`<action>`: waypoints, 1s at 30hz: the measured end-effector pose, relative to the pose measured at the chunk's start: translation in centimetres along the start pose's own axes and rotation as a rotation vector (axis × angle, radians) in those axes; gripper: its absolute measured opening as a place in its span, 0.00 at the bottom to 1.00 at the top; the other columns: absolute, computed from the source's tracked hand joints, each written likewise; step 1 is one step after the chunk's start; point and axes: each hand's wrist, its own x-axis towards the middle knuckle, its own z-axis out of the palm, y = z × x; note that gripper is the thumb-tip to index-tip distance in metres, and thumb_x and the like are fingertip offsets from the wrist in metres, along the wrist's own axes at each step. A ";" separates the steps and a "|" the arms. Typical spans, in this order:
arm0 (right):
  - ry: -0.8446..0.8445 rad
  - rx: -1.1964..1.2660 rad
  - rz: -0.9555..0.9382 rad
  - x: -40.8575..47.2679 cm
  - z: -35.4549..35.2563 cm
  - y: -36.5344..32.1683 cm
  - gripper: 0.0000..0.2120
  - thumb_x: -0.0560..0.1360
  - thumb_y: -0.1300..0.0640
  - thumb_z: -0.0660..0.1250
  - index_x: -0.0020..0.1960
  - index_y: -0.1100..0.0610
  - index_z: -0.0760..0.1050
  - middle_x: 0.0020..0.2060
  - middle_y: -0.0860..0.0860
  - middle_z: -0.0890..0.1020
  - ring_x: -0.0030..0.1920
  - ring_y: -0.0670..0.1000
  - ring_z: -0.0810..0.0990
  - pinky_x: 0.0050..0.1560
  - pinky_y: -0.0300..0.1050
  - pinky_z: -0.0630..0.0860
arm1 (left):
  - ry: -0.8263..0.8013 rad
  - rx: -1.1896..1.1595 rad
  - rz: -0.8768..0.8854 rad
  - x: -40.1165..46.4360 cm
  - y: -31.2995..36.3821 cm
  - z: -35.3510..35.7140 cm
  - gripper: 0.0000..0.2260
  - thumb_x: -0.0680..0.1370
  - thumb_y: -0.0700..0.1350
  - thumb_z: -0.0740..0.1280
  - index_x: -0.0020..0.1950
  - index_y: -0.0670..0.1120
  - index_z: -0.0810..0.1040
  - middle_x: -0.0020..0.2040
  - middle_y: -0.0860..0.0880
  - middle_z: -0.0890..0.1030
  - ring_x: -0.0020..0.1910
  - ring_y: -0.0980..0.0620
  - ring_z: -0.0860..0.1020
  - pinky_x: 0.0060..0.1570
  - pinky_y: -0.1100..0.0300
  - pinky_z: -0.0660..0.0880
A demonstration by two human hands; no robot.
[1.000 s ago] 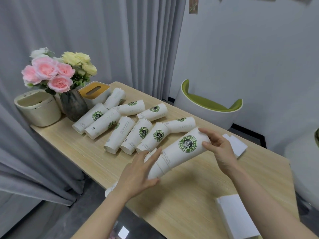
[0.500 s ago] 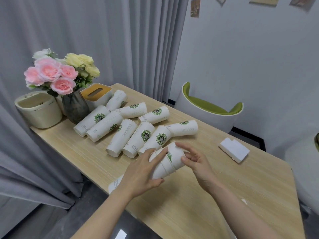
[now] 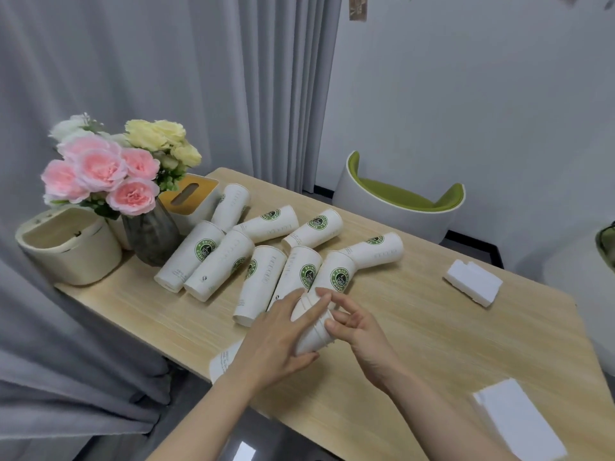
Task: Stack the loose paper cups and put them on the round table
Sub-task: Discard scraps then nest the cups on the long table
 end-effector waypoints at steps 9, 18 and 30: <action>0.071 0.064 0.020 1.0 5.3 1.7 0.22 0.75 0.70 0.64 0.67 0.55 0.72 0.54 0.61 0.83 0.55 0.54 0.81 0.55 0.40 0.75 | -0.104 -0.065 0.028 -0.9 -4.2 -1.2 0.42 0.72 0.68 0.61 0.73 0.68 0.33 0.75 0.51 0.59 0.71 0.52 0.62 0.57 0.53 0.72; 0.415 -0.093 -0.012 2.6 1.0 1.5 0.20 0.74 0.68 0.67 0.63 0.53 0.75 0.57 0.55 0.80 0.52 0.47 0.78 0.50 0.36 0.75 | -0.086 -0.162 0.013 -1.5 -6.5 -1.8 0.42 0.70 0.68 0.61 0.74 0.67 0.37 0.72 0.48 0.64 0.67 0.48 0.68 0.53 0.55 0.74; 0.316 -0.750 0.052 12.7 -5.8 0.2 0.27 0.71 0.68 0.70 0.68 0.54 0.73 0.68 0.59 0.67 0.72 0.55 0.62 0.73 0.51 0.56 | -0.034 -0.172 -0.091 2.5 -5.2 -2.3 0.43 0.71 0.67 0.65 0.70 0.73 0.33 0.77 0.56 0.51 0.73 0.55 0.59 0.60 0.58 0.70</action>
